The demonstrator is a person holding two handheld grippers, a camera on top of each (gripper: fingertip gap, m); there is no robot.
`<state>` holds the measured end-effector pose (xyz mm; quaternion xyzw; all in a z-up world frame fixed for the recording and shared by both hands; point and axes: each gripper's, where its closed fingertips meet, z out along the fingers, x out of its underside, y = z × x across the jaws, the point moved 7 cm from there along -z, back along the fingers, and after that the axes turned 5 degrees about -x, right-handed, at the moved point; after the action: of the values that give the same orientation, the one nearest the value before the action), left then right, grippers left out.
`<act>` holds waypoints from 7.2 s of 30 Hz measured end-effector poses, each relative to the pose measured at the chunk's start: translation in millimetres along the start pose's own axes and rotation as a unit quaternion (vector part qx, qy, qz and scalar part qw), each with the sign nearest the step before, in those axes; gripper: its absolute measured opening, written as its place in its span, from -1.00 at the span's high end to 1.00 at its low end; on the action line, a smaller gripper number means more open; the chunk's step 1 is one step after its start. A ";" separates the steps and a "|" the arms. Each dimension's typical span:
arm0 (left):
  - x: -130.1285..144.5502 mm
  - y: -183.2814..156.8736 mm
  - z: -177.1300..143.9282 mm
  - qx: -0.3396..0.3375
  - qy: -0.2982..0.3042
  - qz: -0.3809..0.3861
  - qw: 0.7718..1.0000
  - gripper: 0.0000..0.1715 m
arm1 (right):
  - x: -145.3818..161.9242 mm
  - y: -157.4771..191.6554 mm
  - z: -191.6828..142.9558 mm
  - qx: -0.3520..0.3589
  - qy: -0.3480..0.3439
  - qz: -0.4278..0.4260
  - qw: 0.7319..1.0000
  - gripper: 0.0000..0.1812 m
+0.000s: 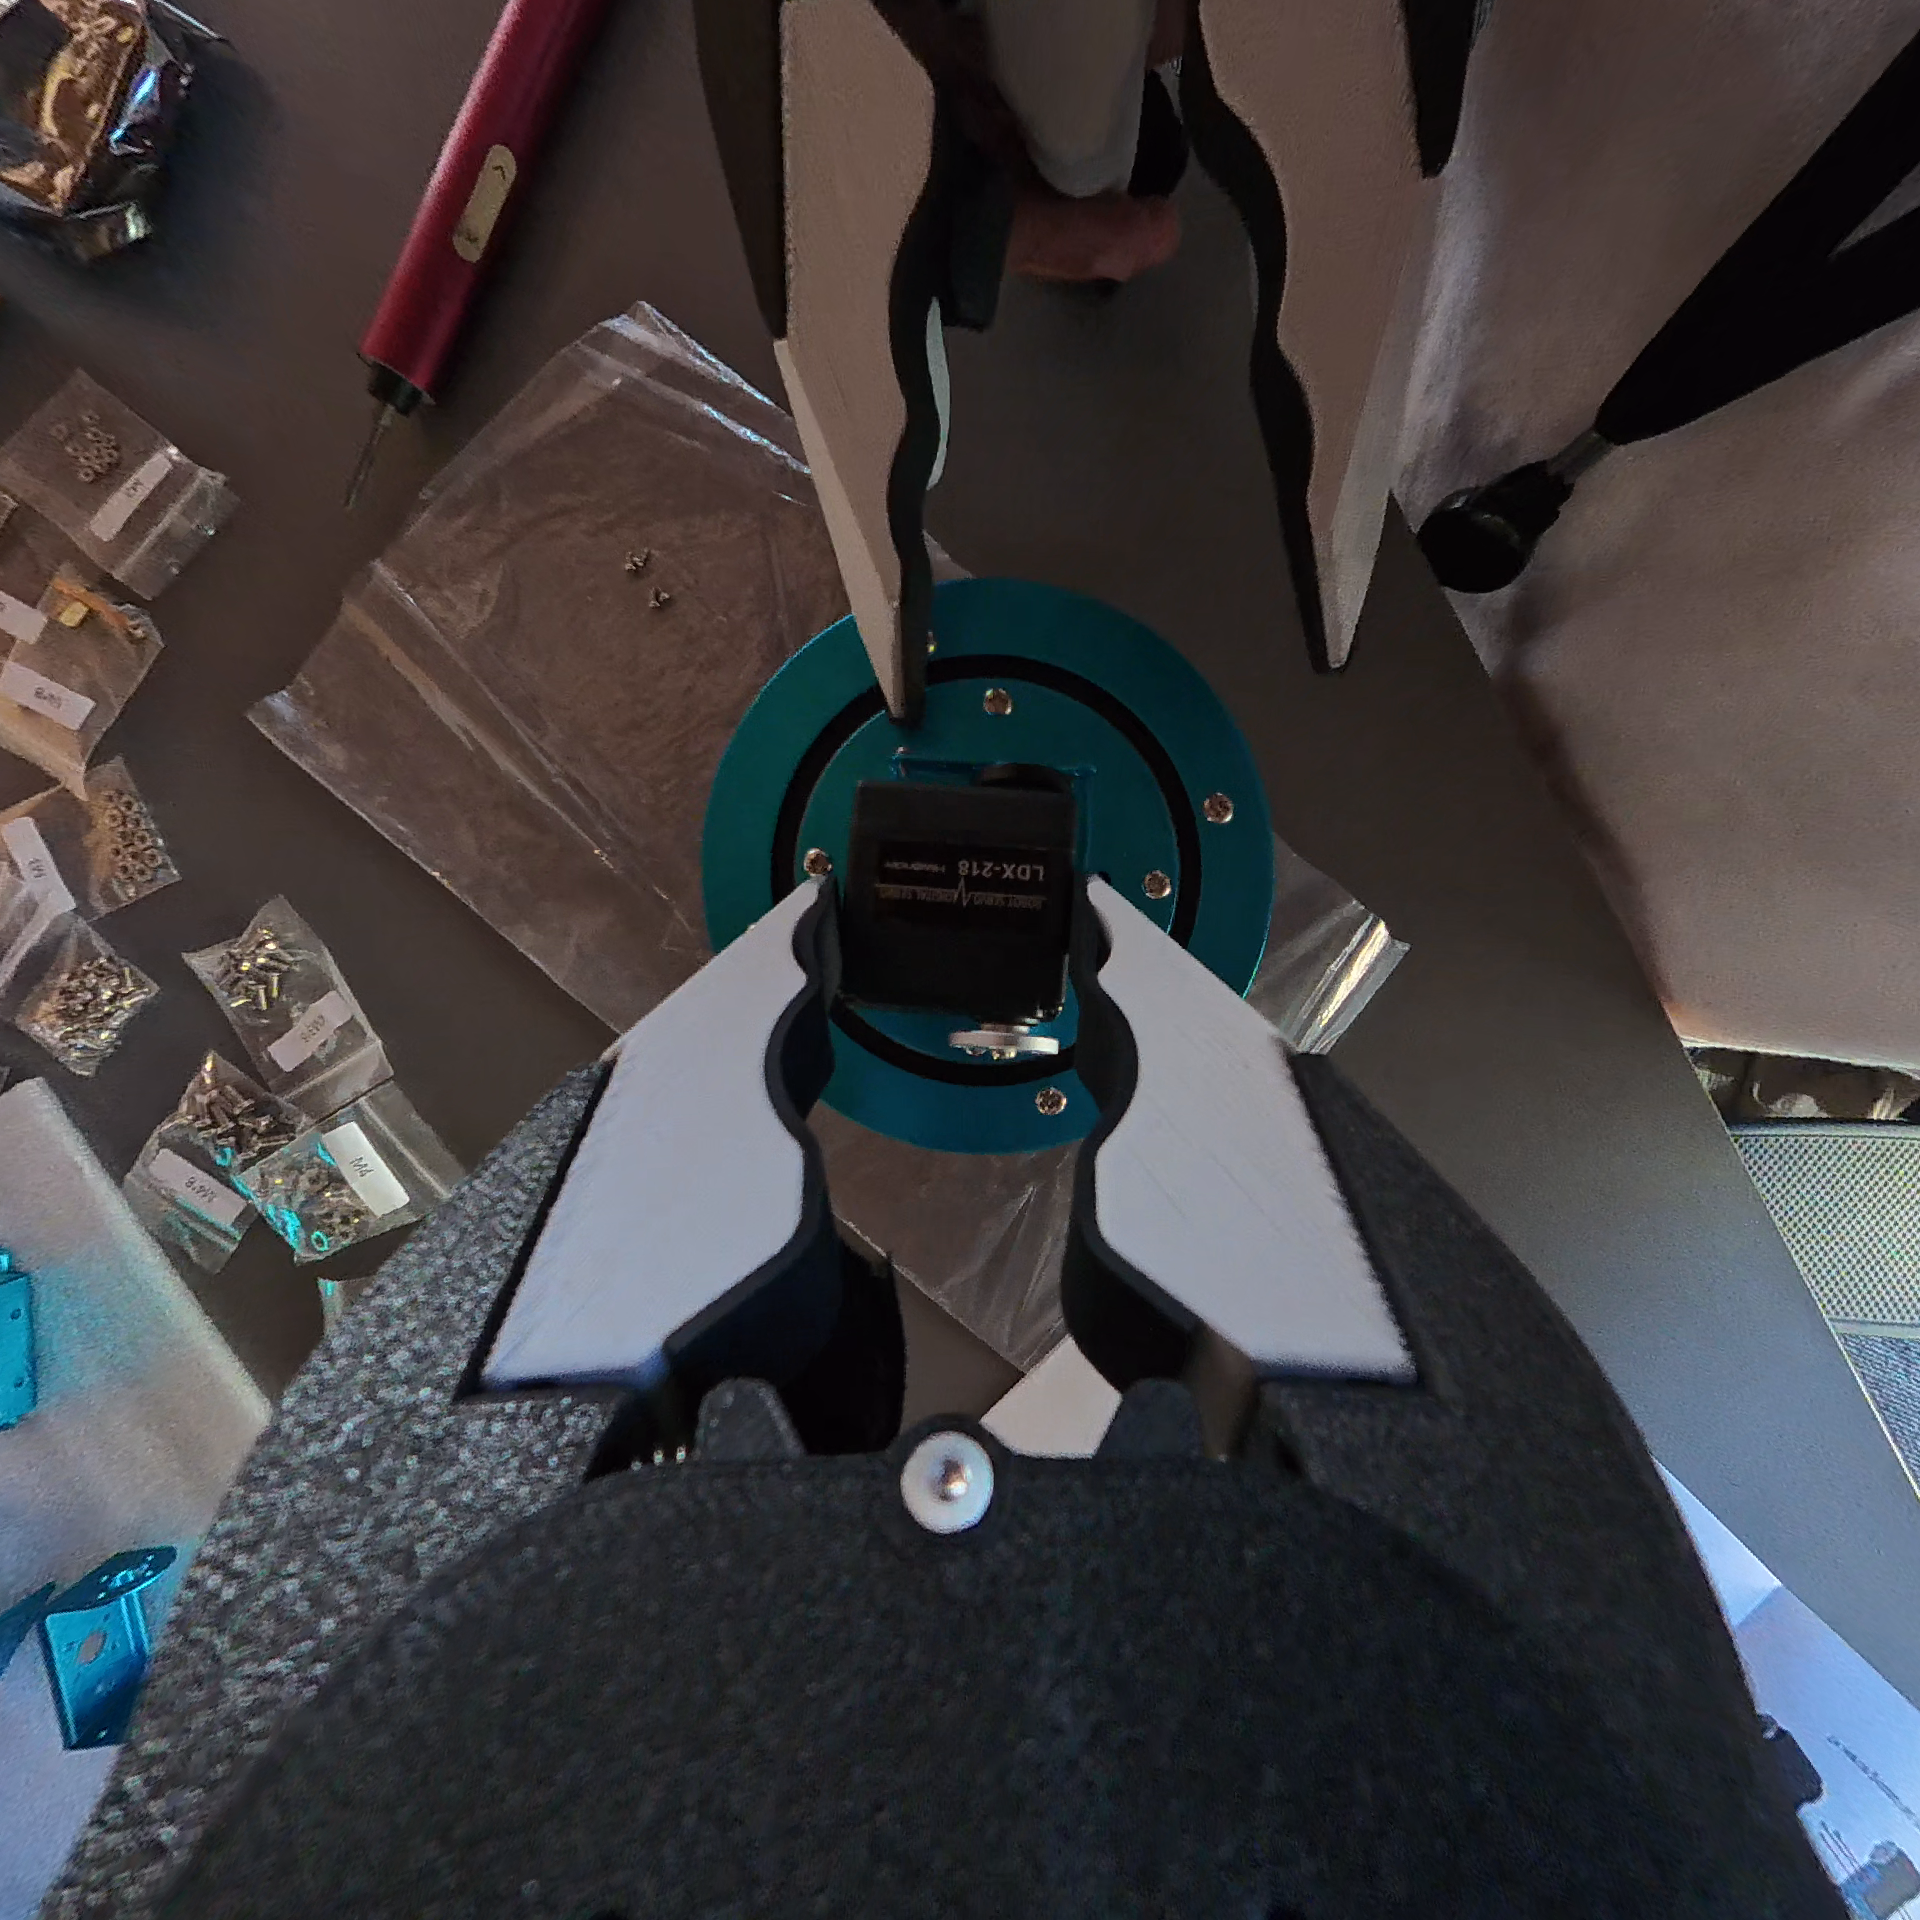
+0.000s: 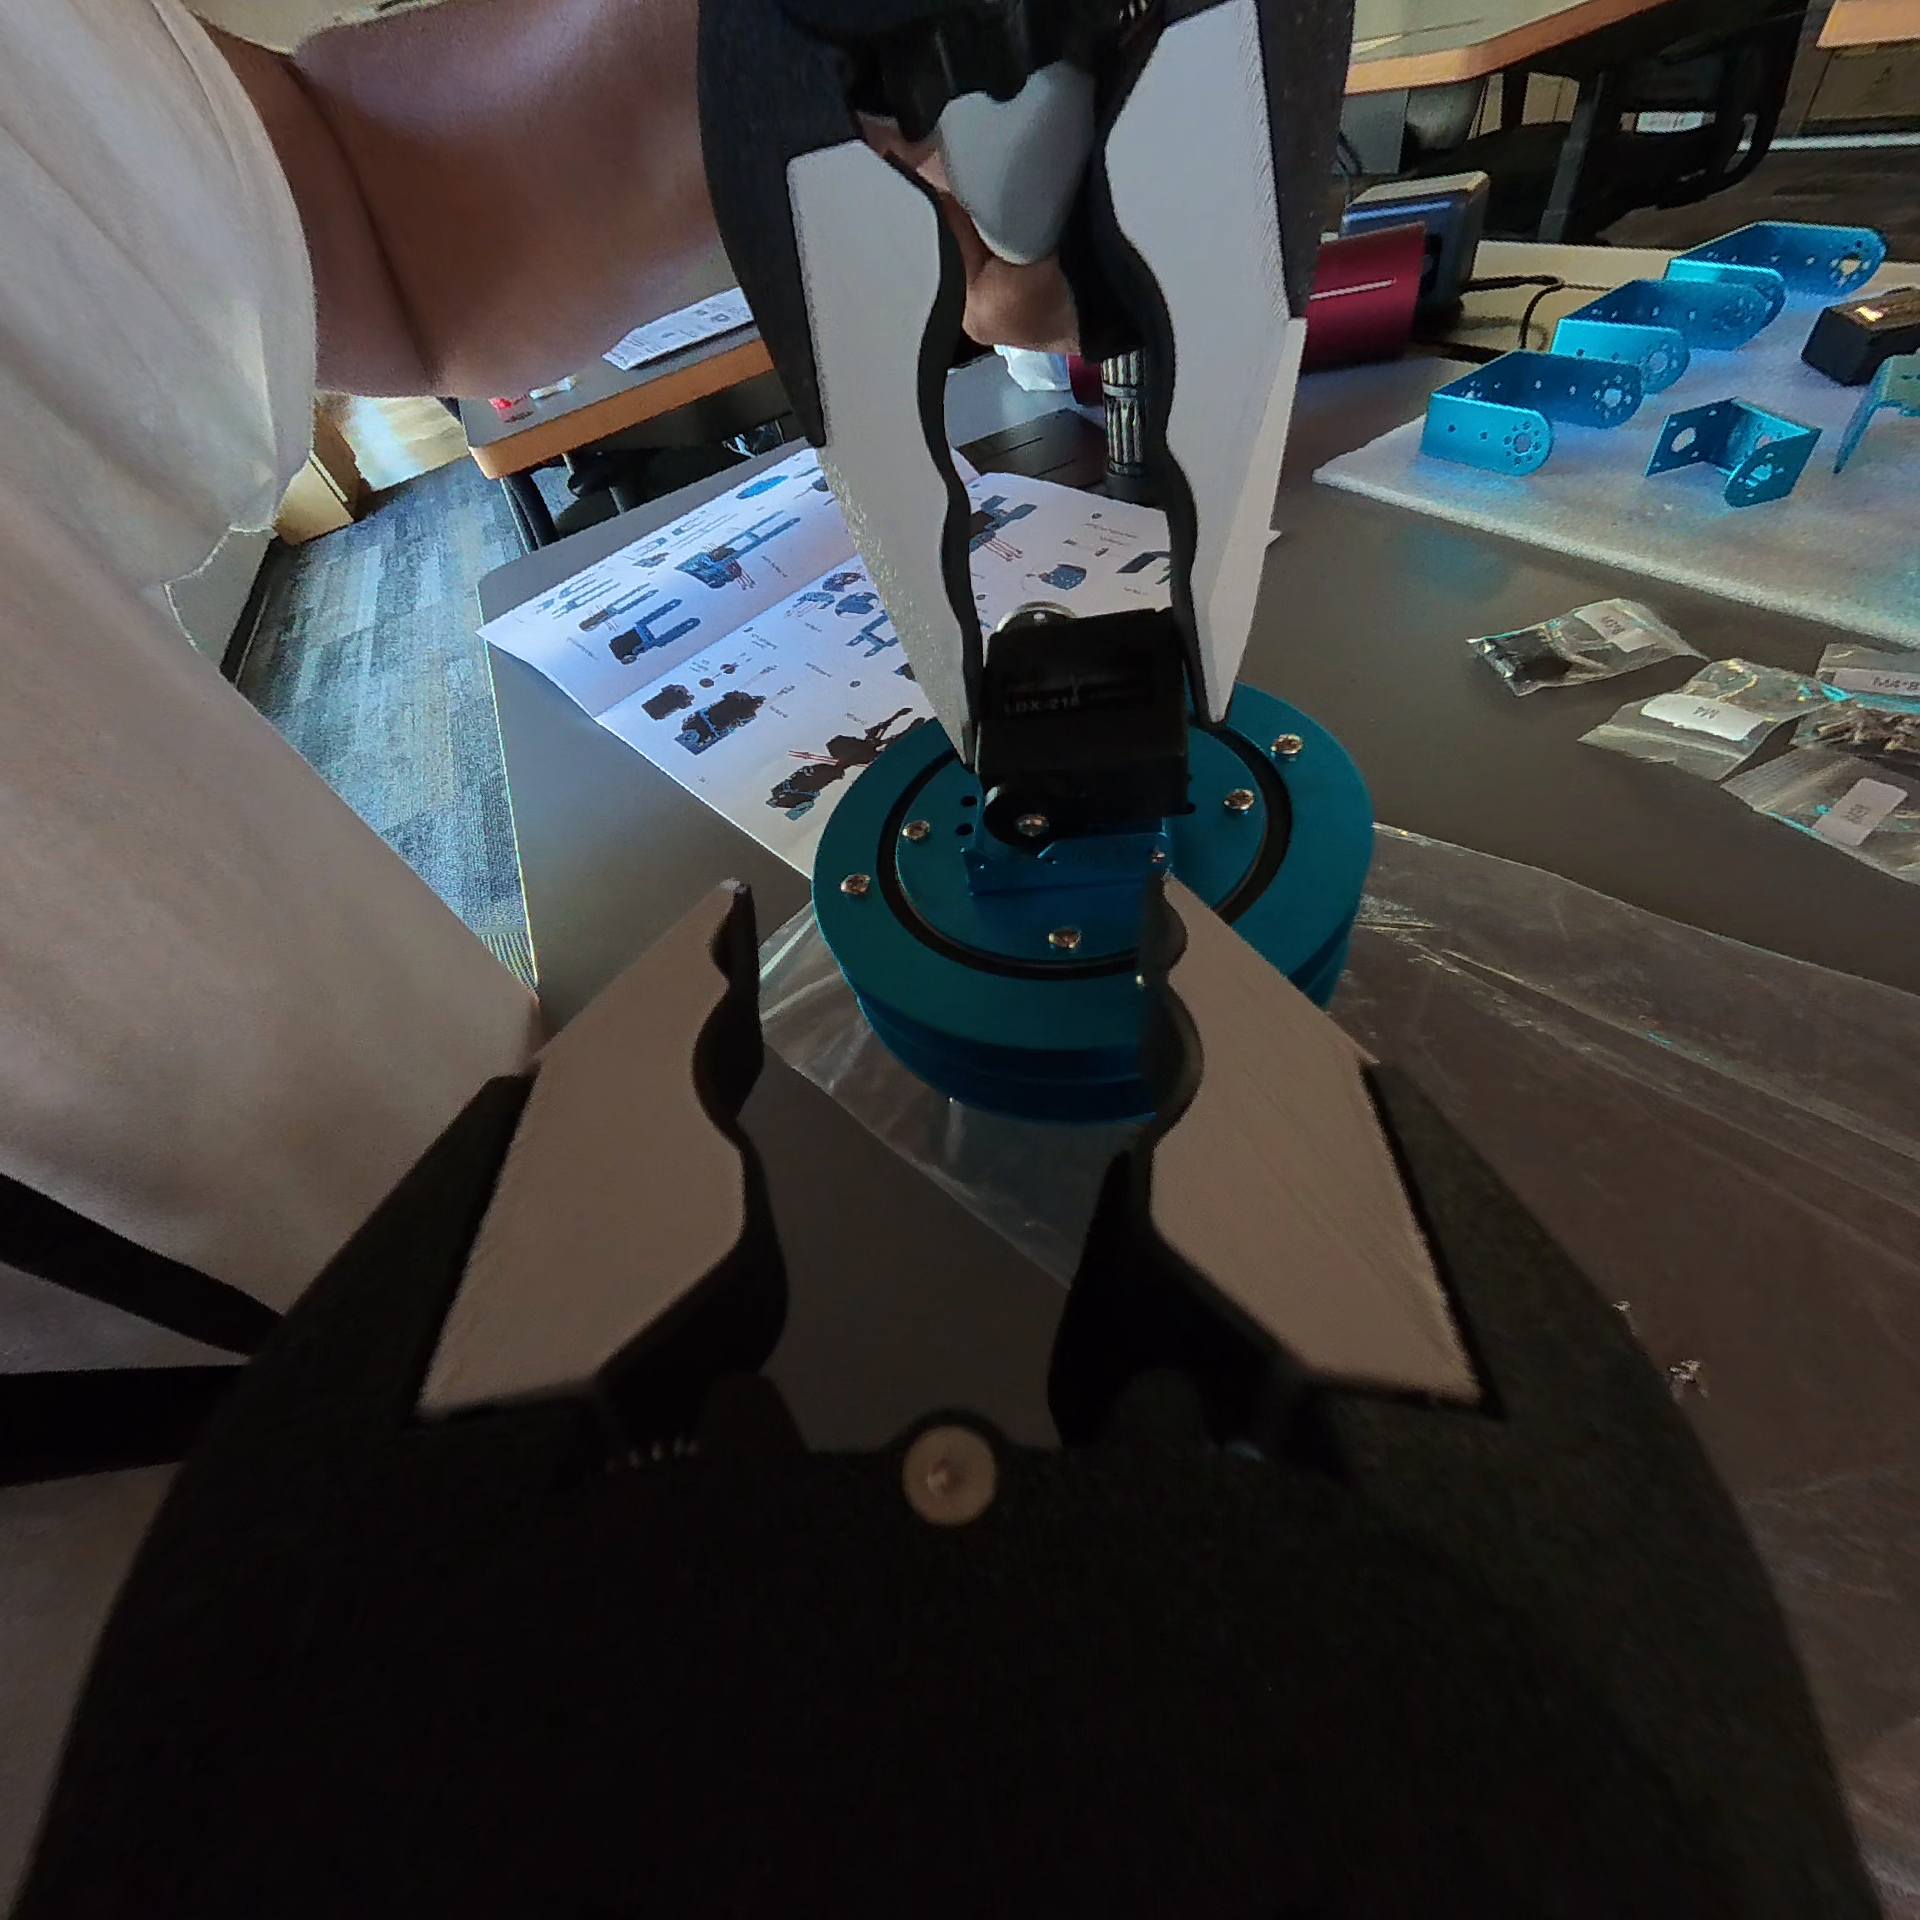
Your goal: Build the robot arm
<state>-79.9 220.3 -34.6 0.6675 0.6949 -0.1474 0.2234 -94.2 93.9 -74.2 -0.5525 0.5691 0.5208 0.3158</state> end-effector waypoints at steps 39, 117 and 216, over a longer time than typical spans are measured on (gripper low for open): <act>-3.1 6.4 4.2 0.073 -0.022 -0.011 0.997 0.49 | -0.4 -1.5 2.9 -0.008 -0.007 0.008 1.000 0.20; 3.2 -6.0 4.9 0.018 -0.048 -0.015 0.999 0.50 | -0.7 -0.4 3.7 -0.027 -0.021 0.019 0.999 0.22; -8.1 9.3 2.7 0.105 0.011 -0.048 0.993 0.50 | -2.4 -8.2 -1.0 -0.020 -0.010 0.002 1.000 0.37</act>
<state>-70.2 212.5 -31.9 0.6546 0.7095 -0.2222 0.1371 -85.7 94.9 -73.7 -0.5523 0.5568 0.5378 0.3094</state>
